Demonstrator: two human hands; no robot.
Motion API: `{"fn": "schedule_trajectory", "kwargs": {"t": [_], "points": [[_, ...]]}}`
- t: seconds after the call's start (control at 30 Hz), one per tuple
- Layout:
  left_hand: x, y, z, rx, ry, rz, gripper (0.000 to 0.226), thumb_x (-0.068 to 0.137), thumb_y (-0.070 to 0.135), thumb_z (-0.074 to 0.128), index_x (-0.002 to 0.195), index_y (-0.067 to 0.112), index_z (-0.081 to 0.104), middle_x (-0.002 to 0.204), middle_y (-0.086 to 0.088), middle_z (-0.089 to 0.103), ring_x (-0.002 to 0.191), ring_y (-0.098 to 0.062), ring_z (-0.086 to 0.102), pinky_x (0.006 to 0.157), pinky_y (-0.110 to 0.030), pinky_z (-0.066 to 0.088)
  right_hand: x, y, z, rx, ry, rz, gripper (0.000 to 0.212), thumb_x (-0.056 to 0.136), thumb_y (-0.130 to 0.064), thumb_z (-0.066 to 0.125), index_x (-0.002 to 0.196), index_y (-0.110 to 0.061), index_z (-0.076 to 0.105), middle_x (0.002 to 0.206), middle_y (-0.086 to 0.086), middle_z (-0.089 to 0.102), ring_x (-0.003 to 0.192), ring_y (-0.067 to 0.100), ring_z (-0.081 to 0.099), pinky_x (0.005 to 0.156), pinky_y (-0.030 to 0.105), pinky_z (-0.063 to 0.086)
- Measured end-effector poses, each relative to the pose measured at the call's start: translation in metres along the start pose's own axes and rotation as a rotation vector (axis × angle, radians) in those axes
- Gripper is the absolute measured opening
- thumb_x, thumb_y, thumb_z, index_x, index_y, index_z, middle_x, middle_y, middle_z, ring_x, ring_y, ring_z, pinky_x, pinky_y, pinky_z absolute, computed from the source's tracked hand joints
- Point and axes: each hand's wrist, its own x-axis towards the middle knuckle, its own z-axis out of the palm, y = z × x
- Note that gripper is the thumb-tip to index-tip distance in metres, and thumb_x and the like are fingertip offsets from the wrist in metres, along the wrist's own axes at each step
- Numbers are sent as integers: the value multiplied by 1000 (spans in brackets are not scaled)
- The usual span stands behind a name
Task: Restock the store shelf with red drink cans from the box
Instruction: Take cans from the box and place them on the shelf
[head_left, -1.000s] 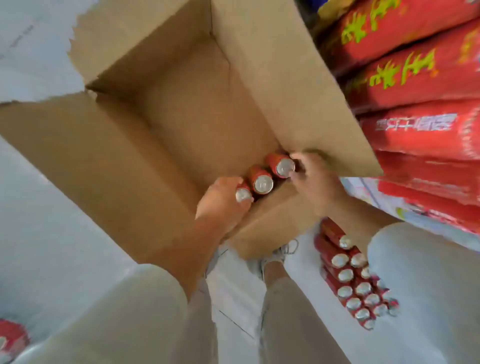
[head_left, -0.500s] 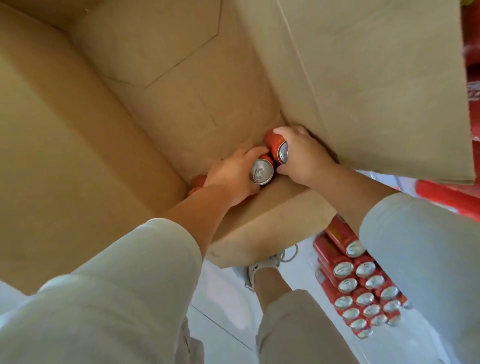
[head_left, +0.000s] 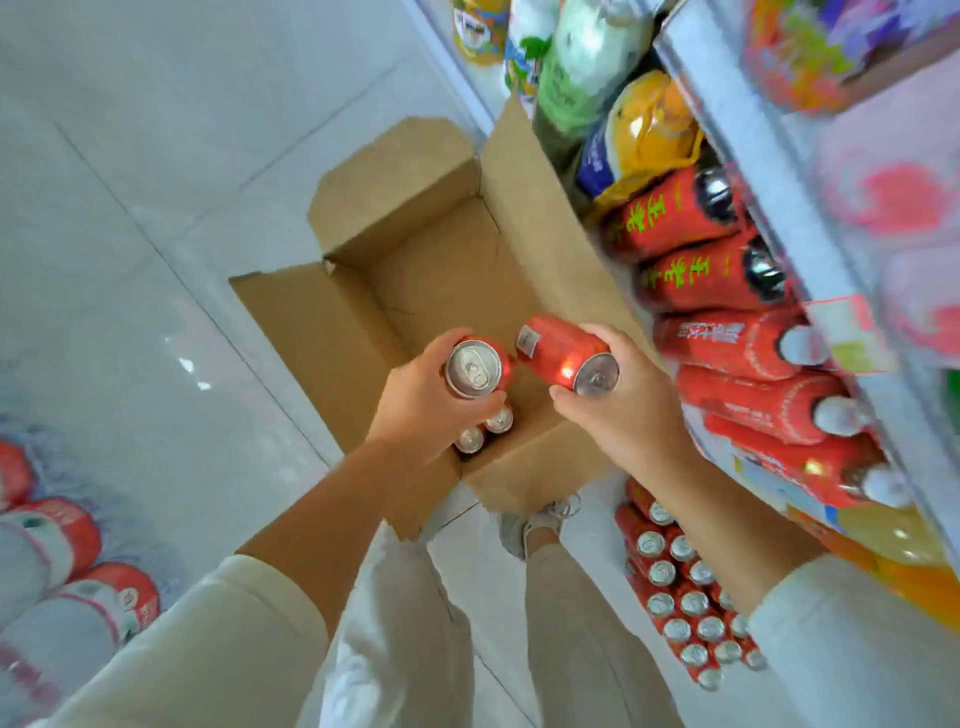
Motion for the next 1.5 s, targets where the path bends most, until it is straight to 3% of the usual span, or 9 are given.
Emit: {"fn": "schedule_trajectory", "kwargs": {"t": [0.2, 0.4, 0.5, 0.63, 0.73, 0.87, 1.0, 1.33, 1.5], "points": [[-129, 140, -120, 28, 23, 184, 56, 58, 51, 78, 108, 46, 53, 80, 36, 60, 77, 28, 53, 66, 4, 37, -140, -140, -131, 119, 219, -31, 69, 65, -36, 80, 125, -30, 46, 104, -8, 61, 95, 16, 60, 83, 32, 47], [-223, 256, -191, 124, -21, 544, 58, 55, 61, 81, 104, 54, 52, 89, 41, 64, 85, 19, 61, 76, -4, 46, -274, -222, -227, 268, 568, -45, 64, 60, -39, 77, 116, -29, 49, 93, -2, 65, 89, 24, 64, 76, 33, 49], [-258, 310, -203, 187, -51, 715, 80, 48, 80, 72, 121, 54, 50, 100, 20, 72, 95, -2, 69, 87, -33, 56, -334, -237, -262, 332, 707, -52, 59, 67, -28, 81, 117, -31, 50, 90, -14, 61, 75, -9, 58, 67, 9, 40], [-313, 379, -200, 172, -46, 967, 61, 51, 74, 66, 109, 61, 51, 88, 33, 68, 86, 14, 64, 81, -19, 53, -401, -233, -304, 381, 893, -88, 58, 67, -28, 80, 113, -42, 49, 92, -21, 62, 80, -7, 59, 73, 19, 43], [-353, 423, -191, 169, -49, 1127, 49, 54, 70, 65, 99, 70, 44, 85, 50, 57, 78, 22, 59, 67, -4, 45, -443, -222, -337, 419, 1018, -111, 55, 69, -26, 79, 111, -41, 48, 95, -24, 60, 78, -17, 57, 62, 3, 41], [-394, 472, -168, 126, -109, 1248, 50, 63, 57, 71, 110, 53, 52, 96, 37, 64, 85, 8, 65, 77, -20, 54, -491, -205, -388, 432, 1145, -123, 52, 74, -27, 77, 118, -37, 50, 98, -24, 57, 78, -20, 54, 57, -1, 39], [-423, 514, -138, 90, -83, 1329, 45, 61, 61, 64, 104, 57, 51, 93, 39, 63, 82, 9, 64, 74, -17, 51, -520, -188, -444, 337, 1260, -117, 53, 75, -28, 76, 120, -35, 50, 93, -25, 55, 74, -21, 54, 55, 0, 39], [-446, 575, -76, 89, 76, 1290, 60, 60, 67, 62, 115, 44, 56, 95, 23, 69, 85, -4, 66, 78, -28, 53, -494, -133, -571, 21, 1142, 103, 62, 69, -46, 74, 118, -25, 42, 107, 5, 61, 90, 27, 54, 76, 33, 41], [-449, 594, -65, 126, 187, 1233, 63, 61, 69, 58, 116, 39, 58, 93, 17, 69, 89, -11, 65, 72, -24, 43, -473, -130, -596, -96, 1133, 66, 40, 76, -61, 66, 100, -34, 48, 114, 4, 65, 107, 32, 59, 84, 36, 44]]}}
